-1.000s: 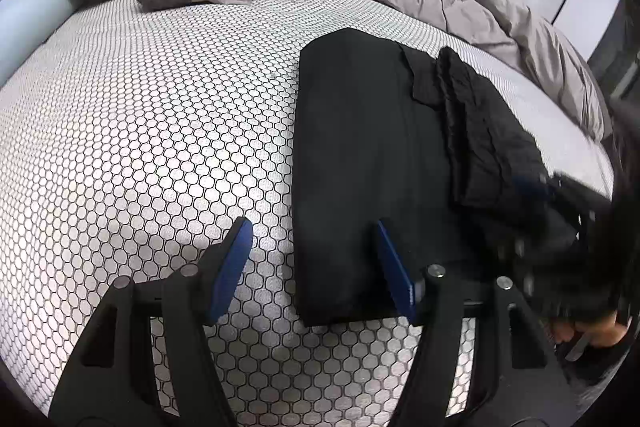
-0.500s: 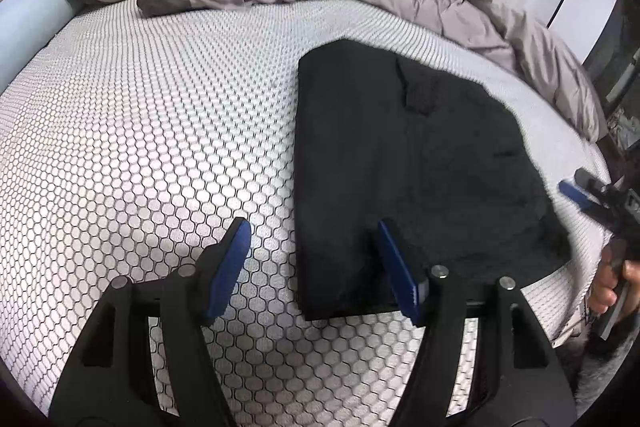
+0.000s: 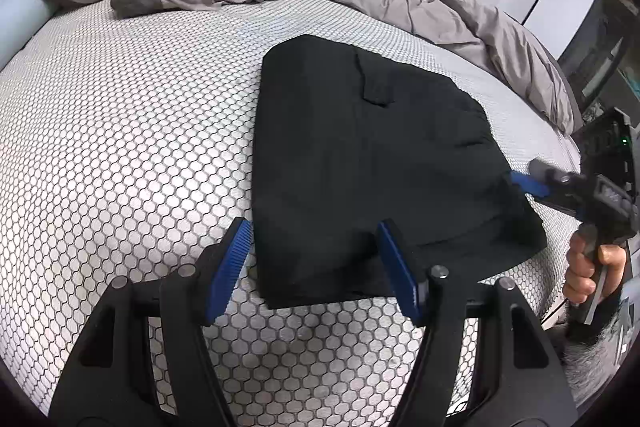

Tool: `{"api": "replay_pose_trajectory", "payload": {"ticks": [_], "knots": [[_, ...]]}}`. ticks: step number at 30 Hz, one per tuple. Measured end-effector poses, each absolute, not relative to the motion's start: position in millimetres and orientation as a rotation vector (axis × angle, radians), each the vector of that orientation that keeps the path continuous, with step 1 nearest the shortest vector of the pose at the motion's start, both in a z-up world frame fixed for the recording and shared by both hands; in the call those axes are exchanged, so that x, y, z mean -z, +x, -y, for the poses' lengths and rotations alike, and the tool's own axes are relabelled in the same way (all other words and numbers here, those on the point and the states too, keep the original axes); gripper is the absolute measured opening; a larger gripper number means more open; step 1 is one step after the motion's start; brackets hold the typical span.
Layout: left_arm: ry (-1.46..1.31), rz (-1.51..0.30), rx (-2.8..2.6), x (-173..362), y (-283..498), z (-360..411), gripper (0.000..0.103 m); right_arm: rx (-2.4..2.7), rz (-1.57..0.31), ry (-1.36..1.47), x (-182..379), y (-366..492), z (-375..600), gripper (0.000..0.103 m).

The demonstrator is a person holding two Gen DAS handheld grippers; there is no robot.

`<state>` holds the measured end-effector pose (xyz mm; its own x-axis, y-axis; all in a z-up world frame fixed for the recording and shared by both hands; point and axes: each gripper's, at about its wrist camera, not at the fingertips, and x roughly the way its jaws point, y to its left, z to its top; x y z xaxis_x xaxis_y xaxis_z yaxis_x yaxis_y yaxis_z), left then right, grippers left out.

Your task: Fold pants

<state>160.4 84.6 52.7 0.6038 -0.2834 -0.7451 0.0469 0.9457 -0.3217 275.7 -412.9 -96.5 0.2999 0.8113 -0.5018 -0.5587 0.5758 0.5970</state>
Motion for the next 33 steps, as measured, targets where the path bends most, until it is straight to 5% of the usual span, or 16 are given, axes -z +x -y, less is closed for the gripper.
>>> {"api": "replay_pose_trajectory", "payload": {"ticks": [17, 18, 22, 33], "knots": [[-0.266, -0.914, 0.188, -53.4, 160.2, -87.0, 0.063, -1.052, -0.856, 0.396, 93.7, 289.5, 394.9, 0.061], [-0.270, -0.913, 0.185, -53.4, 160.3, -88.6, 0.063, -1.057, -0.868, 0.366, 95.7, 287.6, 390.3, 0.057], [-0.296, -0.906, 0.170, -55.2, 160.5, -99.8, 0.063, -0.990, -0.867, 0.241, 103.4, 284.6, 378.3, 0.010], [-0.387, -0.896, 0.135, -60.6, 161.6, -125.4, 0.062, -1.207, -0.734, 0.123, 60.6, 217.3, 387.7, 0.006]]}}
